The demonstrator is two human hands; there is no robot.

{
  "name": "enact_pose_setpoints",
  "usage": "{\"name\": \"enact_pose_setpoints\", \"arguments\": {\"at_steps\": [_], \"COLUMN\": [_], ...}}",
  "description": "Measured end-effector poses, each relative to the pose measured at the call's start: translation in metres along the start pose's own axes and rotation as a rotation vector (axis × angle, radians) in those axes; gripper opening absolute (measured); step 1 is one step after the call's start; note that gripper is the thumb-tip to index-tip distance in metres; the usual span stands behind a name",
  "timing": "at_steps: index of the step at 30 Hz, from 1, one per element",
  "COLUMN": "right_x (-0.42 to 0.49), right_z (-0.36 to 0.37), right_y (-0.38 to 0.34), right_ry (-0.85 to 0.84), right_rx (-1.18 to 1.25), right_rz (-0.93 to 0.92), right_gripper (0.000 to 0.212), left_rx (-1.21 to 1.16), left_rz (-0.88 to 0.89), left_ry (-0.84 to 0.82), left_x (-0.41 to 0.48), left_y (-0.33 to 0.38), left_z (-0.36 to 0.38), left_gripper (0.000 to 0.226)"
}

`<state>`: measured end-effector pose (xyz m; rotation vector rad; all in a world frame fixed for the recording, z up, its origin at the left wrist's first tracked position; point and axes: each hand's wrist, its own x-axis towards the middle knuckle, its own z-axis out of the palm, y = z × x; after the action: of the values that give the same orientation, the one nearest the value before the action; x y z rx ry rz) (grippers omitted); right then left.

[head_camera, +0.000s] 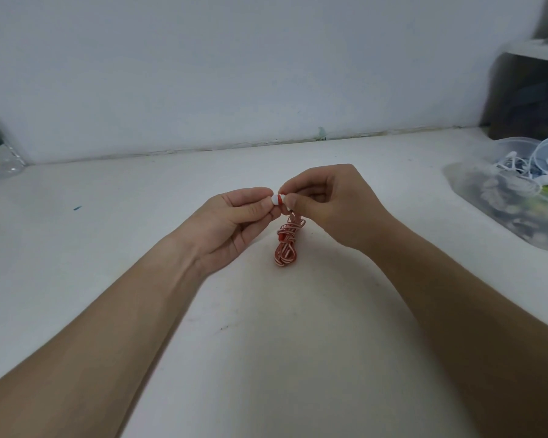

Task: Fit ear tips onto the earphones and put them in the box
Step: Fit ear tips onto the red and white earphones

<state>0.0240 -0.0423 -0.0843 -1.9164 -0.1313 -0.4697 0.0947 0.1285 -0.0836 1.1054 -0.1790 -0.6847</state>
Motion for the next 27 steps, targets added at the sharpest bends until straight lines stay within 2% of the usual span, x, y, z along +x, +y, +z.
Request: {"name": "enact_pose_setpoints", "arguments": {"at_steps": [9, 18, 24, 27], "right_x": [-0.004, -0.004, -0.005, -0.004], "right_z": [0.003, 0.017, 0.017, 0.012], "right_y": [-0.003, -0.001, 0.0, -0.002], "right_ry": [0.065, 0.226, 0.208, 0.148], "right_rx": [0.089, -0.003, -0.074, -0.102], "right_rz": [0.013, -0.005, -0.01, -0.01], "right_gripper": [0.011, 0.006, 0.011, 0.01], "left_rx": [-0.035, -0.114, 0.022, 0.118], "left_rz": [0.048, 0.101, 0.144, 0.126], "left_ry": [0.026, 0.073, 0.094, 0.041], "left_x": [0.001, -0.002, -0.001, -0.001], "left_y": [-0.004, -0.005, -0.006, -0.001], "left_z": [0.001, 0.008, 0.007, 0.002], "left_gripper": [0.016, 0.015, 0.015, 0.018]}}
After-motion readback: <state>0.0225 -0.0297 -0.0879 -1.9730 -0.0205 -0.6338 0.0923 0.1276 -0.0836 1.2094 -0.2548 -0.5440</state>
